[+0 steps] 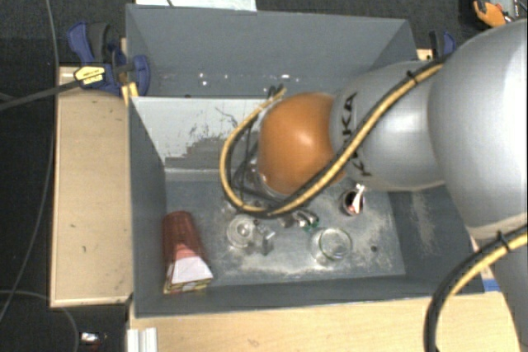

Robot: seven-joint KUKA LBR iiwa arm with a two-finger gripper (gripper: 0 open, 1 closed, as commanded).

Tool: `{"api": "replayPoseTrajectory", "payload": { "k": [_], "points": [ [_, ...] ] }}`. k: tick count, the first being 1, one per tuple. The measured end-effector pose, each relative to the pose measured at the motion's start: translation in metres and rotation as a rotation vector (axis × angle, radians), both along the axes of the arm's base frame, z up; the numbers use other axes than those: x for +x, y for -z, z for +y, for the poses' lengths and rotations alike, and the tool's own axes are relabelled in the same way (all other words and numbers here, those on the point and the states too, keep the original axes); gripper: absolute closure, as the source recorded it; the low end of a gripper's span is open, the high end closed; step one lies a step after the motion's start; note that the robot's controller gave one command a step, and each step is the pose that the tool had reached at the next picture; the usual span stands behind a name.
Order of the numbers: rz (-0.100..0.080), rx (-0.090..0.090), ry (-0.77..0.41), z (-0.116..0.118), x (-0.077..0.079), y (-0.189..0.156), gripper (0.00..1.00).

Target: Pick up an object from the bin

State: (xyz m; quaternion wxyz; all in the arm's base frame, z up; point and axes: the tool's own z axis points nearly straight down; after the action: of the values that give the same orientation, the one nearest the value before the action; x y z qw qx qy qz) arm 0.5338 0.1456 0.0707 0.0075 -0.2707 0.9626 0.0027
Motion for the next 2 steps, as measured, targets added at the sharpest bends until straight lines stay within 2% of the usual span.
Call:
{"api": "replayPoseTrajectory", "payload": {
  "k": [1, 2],
  "points": [
    [0.001, -0.002, -0.086, -0.002, 0.0, 0.0, 1.0],
    [0.002, -0.002, -0.081, -0.002, 0.0, -0.011, 1.0]
  ]
}}
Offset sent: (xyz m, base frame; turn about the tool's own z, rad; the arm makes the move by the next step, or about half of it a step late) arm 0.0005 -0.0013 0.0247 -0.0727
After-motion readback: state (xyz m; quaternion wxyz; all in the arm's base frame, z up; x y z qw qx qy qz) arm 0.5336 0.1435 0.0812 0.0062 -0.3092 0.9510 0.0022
